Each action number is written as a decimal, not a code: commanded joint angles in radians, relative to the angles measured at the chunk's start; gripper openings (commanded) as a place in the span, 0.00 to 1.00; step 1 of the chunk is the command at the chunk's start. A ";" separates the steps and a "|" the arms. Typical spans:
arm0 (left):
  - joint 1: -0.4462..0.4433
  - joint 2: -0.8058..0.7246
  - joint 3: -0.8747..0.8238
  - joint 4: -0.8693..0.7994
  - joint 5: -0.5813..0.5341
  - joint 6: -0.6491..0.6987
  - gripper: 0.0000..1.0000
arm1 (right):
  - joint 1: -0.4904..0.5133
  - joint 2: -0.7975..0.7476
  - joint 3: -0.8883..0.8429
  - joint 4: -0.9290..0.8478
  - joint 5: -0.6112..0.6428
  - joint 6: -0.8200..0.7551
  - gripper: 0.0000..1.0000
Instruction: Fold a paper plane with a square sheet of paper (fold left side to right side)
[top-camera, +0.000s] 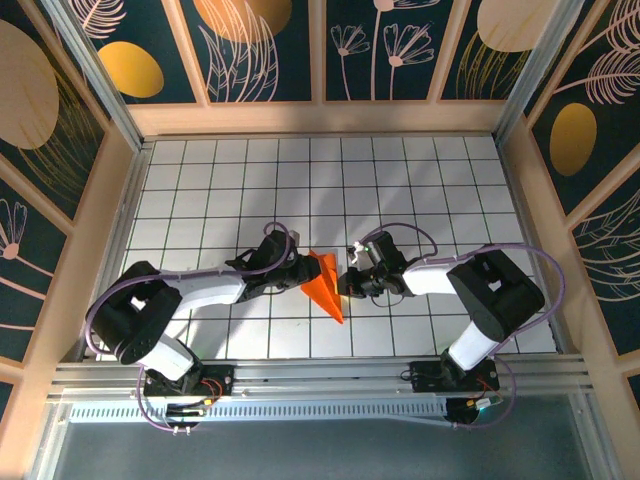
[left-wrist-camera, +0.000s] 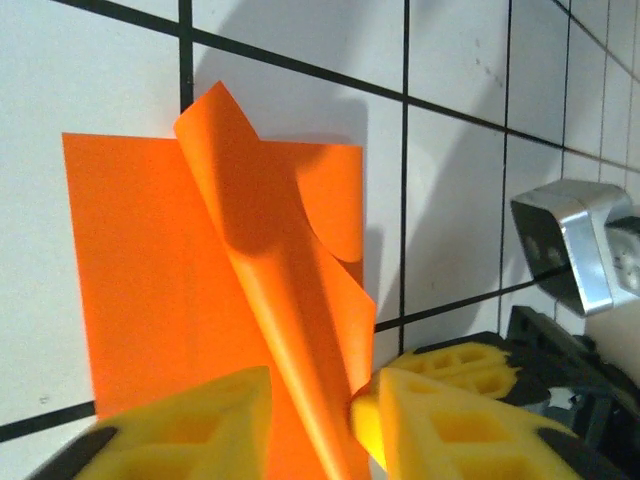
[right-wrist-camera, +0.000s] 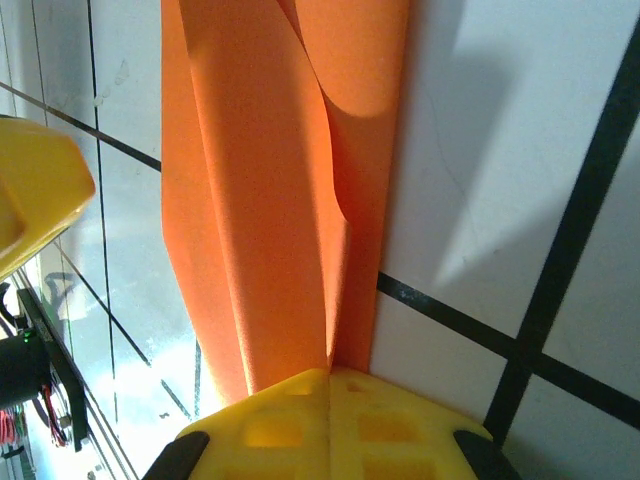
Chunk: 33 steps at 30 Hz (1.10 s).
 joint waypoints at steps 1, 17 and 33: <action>-0.002 0.027 0.033 0.034 0.052 0.020 0.19 | 0.016 0.045 -0.019 -0.055 0.077 -0.018 0.00; -0.002 0.217 0.033 0.214 0.176 0.035 0.04 | 0.032 0.070 -0.018 -0.077 0.107 -0.018 0.00; -0.003 0.239 -0.002 0.182 0.123 0.041 0.03 | 0.036 0.080 -0.011 -0.113 0.134 -0.037 0.00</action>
